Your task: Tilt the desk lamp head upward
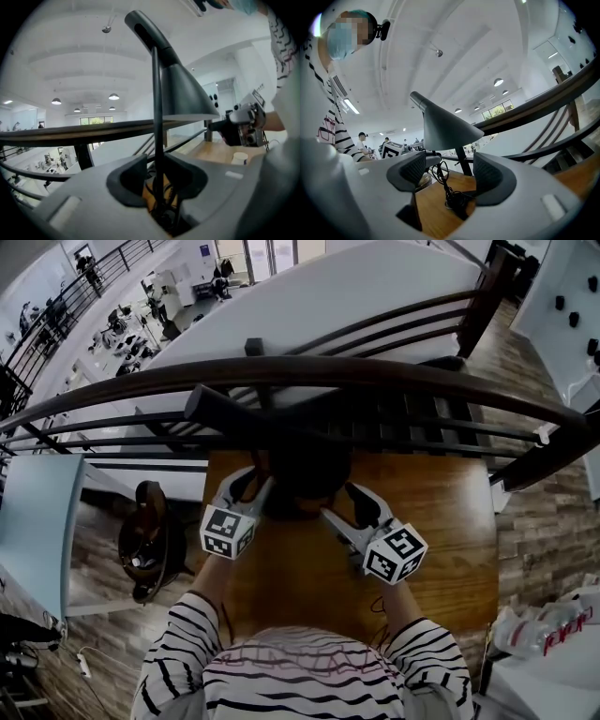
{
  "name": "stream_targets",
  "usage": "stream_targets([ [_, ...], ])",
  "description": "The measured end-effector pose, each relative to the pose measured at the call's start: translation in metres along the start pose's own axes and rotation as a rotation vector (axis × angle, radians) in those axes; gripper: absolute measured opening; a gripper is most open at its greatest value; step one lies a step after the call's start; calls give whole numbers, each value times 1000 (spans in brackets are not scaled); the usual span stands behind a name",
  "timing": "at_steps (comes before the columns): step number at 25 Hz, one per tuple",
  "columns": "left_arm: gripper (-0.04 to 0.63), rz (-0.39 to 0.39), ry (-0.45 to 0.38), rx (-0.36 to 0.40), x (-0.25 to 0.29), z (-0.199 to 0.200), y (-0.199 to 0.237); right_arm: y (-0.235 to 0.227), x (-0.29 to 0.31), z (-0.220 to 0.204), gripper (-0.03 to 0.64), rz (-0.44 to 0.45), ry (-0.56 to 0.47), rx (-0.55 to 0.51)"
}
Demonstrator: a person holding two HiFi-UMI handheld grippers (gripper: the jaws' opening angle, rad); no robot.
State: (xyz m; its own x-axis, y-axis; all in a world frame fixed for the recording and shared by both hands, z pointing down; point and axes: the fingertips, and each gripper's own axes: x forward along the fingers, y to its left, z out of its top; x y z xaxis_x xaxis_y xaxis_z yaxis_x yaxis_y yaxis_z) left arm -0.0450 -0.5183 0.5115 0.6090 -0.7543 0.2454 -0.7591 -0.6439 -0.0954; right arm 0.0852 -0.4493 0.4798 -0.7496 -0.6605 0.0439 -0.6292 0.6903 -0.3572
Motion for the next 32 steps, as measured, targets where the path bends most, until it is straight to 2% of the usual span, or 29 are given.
stream_targets([
  [5, 54, -31, -7, 15, 9, -2, -4, -5, 10, -2, 309, 32, -8, 14],
  [8, 51, -42, -16, 10, 12, 0, -4, -6, 12, 6, 311, 39, -27, 25],
  [12, 51, -37, -27, -36, 14, 3, -3, -6, 12, 16, 310, 52, -41, 22],
  [18, 49, -38, -25, -54, 12, 7, -5, 2, 9, 20, 367, 76, -18, 18],
  [24, 51, -9, -15, -69, 10, 4, -6, 5, 6, 18, 368, 65, 3, 24],
  [32, 51, 12, -13, -75, -1, 3, -9, 10, -7, 34, 373, 34, -30, 16],
])
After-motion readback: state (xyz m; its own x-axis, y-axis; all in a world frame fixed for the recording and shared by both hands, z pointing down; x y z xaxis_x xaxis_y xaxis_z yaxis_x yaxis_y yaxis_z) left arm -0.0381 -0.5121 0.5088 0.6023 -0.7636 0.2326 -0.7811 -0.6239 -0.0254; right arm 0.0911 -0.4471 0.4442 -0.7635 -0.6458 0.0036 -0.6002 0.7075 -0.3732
